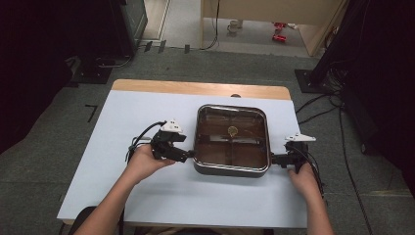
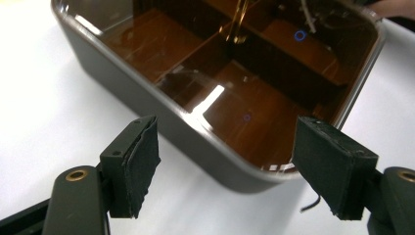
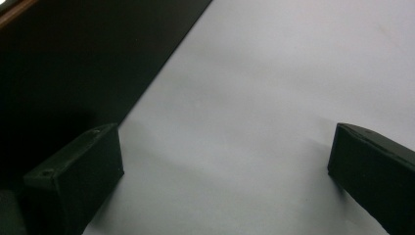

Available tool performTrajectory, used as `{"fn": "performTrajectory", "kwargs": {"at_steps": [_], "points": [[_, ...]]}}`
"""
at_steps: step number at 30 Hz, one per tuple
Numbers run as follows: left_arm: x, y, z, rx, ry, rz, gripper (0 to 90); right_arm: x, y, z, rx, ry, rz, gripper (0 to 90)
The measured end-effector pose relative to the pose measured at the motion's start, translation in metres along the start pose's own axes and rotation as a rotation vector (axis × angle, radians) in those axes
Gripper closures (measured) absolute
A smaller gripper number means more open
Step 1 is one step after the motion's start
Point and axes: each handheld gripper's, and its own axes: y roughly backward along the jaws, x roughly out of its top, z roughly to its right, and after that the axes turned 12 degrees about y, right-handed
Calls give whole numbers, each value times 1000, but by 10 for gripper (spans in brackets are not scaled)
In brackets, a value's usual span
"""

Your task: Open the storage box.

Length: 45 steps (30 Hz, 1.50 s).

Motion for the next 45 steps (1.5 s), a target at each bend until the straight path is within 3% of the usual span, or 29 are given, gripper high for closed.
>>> {"fn": "performTrajectory", "kwargs": {"at_steps": [20, 26, 30, 34, 45], "points": [[56, -39, 19, -49, -71, -53, 298, 0, 0, 0, 0, 1, 0, 0], [66, -50, 18, -67, -53, -53, 323, 0, 0, 0, 0, -1, -1, 0], [73, -58, 20, -45, -77, -66, 324, 0, 0, 0, 0, -1, 1, 0], [79, -69, 19, -53, -81, -59, 329, 0, 0, 0, 0, -1, 0, 0], [84, -101, 24, -23, -129, -58, 347, 0, 0, 0, 0, -1, 0, 0]]}}
